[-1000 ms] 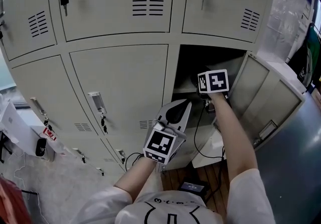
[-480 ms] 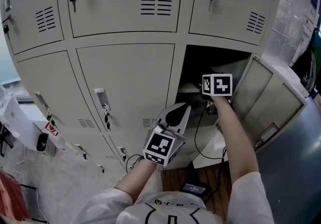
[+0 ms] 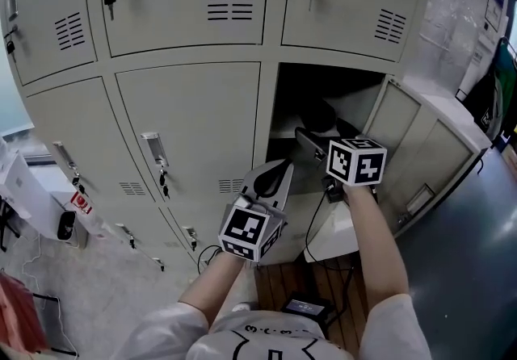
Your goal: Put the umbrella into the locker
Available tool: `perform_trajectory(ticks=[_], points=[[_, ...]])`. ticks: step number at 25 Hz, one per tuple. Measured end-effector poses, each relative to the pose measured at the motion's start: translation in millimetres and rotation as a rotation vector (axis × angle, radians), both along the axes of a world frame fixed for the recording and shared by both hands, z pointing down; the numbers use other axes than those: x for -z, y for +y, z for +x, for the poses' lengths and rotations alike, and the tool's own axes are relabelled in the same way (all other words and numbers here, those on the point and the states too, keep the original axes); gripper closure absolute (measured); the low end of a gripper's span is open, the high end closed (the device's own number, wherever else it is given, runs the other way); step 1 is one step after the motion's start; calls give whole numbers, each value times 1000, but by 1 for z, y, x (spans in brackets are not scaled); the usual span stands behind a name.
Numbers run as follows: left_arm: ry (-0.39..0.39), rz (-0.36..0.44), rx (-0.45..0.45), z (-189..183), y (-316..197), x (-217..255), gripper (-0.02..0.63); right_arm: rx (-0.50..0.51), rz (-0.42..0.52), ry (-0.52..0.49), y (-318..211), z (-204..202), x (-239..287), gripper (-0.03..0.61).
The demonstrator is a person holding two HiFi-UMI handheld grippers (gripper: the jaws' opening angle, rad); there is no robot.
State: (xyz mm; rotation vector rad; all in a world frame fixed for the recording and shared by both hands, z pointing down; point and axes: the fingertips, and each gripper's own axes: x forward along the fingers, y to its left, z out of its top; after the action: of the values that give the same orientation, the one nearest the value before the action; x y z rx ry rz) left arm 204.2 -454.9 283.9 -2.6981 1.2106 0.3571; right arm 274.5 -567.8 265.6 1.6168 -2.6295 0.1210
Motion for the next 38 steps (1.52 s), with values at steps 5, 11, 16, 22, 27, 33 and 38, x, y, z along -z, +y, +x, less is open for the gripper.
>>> perform_trajectory(ticks=[5,11,16,22,27,33,38], points=[[-4,-24,18,4,15,-9,614,115,53,-104,40,-1,8,128],[-22,-27,27,7,31,-13,614,136,139,-185,79,9,17,372],[-38,-15,14,10,37,-11,614,66,218,-116,102,9,14,588],[-17,-12,-13,8,46,-4,614,29,284,-46,130,-6,7,589],[-5,-14,-29,1,56,-3,614,73,364,-105,164,-24,4,591],[2,-20,-39,-7,64,-7,614,47,394,-116,186,-32,2,592],[27,-43,-45,-10,68,-14,614,31,431,-117,208,-40,3,594]])
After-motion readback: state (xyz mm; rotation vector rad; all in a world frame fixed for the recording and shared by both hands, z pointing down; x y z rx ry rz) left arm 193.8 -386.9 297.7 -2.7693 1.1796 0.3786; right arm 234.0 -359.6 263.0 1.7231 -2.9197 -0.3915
